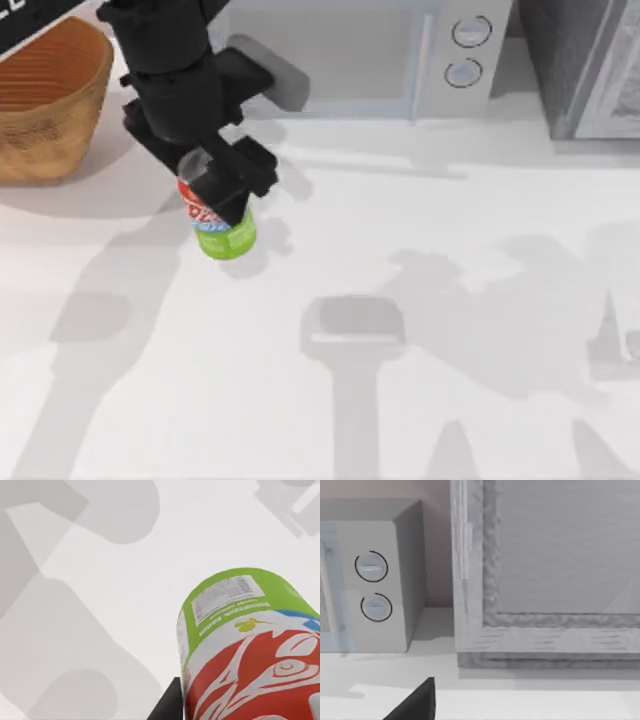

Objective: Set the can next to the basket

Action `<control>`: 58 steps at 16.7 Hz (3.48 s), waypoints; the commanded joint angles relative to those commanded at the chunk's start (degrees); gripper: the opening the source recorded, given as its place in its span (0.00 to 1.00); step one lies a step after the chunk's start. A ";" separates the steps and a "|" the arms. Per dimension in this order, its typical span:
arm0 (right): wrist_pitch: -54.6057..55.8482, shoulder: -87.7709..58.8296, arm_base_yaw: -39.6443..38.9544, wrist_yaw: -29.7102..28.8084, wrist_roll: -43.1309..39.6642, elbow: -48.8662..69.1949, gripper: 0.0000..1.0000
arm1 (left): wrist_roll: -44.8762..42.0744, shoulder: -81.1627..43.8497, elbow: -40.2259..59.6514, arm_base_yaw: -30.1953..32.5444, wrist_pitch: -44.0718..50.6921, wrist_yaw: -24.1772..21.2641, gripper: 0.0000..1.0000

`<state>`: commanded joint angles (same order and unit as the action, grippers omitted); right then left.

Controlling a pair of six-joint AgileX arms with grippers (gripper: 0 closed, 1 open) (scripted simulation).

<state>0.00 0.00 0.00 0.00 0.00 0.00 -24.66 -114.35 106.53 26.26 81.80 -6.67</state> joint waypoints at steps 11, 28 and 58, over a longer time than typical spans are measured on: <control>0.00 0.00 0.00 0.00 0.00 0.00 1.00 | -1.63 -5.12 -1.34 -43.66 -7.58 5.13 0.00; 0.00 0.00 0.00 0.00 0.00 0.00 1.00 | -1.57 -10.72 -3.99 -50.62 -14.76 5.99 0.00; 0.00 0.00 0.00 0.00 0.00 0.00 1.00 | -1.03 -10.24 -2.44 -50.59 -12.94 6.32 1.00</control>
<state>0.00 0.00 0.00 0.00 0.00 0.00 -25.69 -124.59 104.09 -24.33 68.86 -0.35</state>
